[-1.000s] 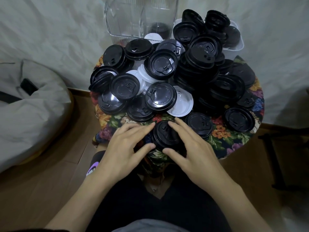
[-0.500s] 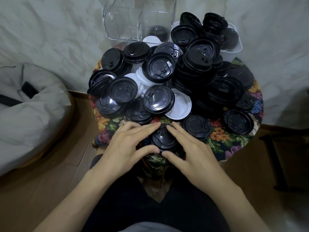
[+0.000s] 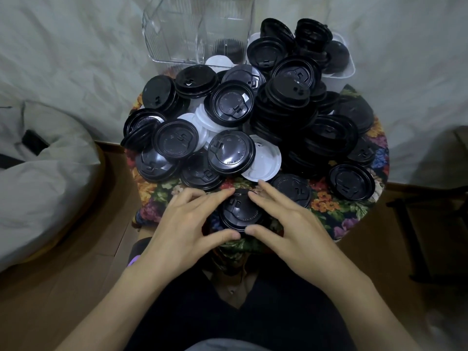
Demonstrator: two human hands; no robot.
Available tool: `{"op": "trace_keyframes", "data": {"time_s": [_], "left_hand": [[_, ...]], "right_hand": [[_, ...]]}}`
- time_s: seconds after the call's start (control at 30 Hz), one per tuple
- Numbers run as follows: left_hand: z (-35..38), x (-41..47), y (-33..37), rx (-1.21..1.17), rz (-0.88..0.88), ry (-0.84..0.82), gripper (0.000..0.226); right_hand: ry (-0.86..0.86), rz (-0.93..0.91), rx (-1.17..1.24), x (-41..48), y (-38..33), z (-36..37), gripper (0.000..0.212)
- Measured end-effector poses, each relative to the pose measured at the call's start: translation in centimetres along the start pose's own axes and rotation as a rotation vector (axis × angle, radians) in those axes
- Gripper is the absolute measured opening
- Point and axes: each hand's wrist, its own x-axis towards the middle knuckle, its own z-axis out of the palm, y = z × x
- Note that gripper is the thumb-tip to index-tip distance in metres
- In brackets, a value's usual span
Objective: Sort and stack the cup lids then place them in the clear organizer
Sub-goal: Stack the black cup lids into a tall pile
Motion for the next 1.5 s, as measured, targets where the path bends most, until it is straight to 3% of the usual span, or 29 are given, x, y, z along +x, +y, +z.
{"op": "trace_keyframes", "data": {"time_s": [0.1, 0.17, 0.3, 0.6, 0.87, 1.0, 1.23, 1.5], "left_hand": [[0.2, 0.0, 0.5, 0.0, -0.013, 0.032, 0.08], [0.5, 0.0, 0.8, 0.002, -0.016, 0.055, 0.079], [1.0, 0.0, 1.2, 0.006, -0.028, 0.034, 0.077], [0.9, 0.2, 2.2, -0.01, -0.102, 0.03, 0.082], [1.2, 0.4, 2.0, -0.03, -0.145, 0.029, 0.083], [1.3, 0.7, 2.0, -0.035, -0.14, 0.035, 0.084], [1.2, 0.6, 1.4, -0.084, -0.123, 0.03, 0.091], [0.4, 0.4, 0.3, -0.189, -0.128, -0.022, 0.077]], "right_hand": [[0.372, -0.043, 0.053, -0.6, 1.1, -0.4, 0.036], [0.517, -0.004, -0.073, -0.8, 2.3, -0.8, 0.028], [0.443, 0.132, -0.24, -1.0, 4.4, -0.8, 0.038], [0.401, 0.211, -0.159, -0.9, 4.5, -0.4, 0.032], [0.517, 0.2, 0.196, -2.1, 3.7, -0.7, 0.024], [0.491, 0.144, 0.368, -2.1, 2.1, -0.2, 0.027], [0.266, 0.075, 0.153, -0.9, 0.7, 0.2, 0.056], [0.183, 0.014, 0.004, 0.0, -0.1, 0.5, 0.059]]}}
